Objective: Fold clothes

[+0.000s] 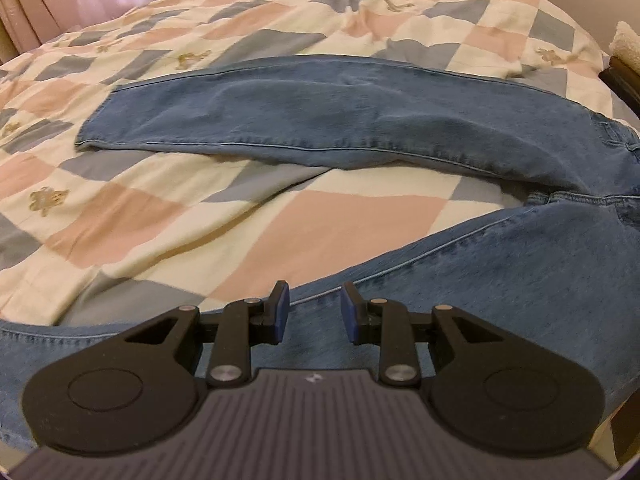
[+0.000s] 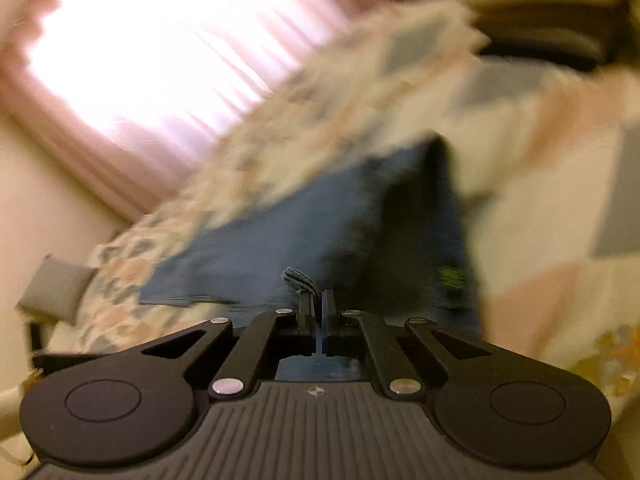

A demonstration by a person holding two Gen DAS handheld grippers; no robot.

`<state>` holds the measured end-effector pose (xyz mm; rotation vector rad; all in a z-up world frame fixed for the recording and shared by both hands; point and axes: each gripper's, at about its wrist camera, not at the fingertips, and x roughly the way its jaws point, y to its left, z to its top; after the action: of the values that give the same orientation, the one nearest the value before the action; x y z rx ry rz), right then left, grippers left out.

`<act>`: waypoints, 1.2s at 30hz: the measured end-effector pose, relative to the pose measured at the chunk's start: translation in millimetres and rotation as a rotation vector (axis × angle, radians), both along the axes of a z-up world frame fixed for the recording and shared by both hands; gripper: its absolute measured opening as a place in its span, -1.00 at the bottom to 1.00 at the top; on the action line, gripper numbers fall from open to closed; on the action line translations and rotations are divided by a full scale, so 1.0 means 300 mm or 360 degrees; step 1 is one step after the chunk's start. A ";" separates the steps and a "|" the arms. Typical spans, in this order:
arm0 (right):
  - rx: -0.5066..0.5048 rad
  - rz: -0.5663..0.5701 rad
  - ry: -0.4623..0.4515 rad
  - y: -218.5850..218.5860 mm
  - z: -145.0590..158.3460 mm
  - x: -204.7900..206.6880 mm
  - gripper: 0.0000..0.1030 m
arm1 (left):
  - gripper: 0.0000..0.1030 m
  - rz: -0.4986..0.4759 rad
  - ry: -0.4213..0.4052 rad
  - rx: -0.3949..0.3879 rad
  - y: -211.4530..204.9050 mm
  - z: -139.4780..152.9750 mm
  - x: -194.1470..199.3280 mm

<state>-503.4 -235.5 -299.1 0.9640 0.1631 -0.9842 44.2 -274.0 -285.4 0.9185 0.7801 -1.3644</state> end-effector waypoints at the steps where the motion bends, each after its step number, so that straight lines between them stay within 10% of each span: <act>1: -0.0054 0.0031 0.0041 0.010 0.040 0.031 -0.96 | -0.50 0.0004 0.0009 0.0005 -0.008 -0.003 -0.004; 11: 0.0350 -0.0353 0.0868 -0.214 -0.082 0.066 -0.85 | -0.50 0.0020 0.0029 0.0050 -0.039 -0.043 -0.036; 17: 0.0067 -0.0227 0.0715 -0.132 0.040 0.171 -0.79 | -0.50 0.0162 0.0061 0.0070 0.024 -0.052 0.024; 21: 0.0186 0.0006 0.0784 -0.185 -0.093 0.285 -0.79 | -0.49 0.0240 0.0116 0.0080 0.071 -0.060 0.022; 26: 0.0338 -0.0219 0.0720 -0.228 -0.167 0.232 -1.00 | -0.46 0.0310 0.0158 0.0066 0.154 -0.014 0.012; 36: 0.0420 -0.0306 0.0678 0.035 0.178 0.335 0.12 | -0.17 0.0386 0.0156 0.0027 0.357 0.257 -0.033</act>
<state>-402.8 -224.9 -245.7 1.0103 0.5765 -1.3634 34.2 -166.8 -208.3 0.7480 0.9471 -1.1974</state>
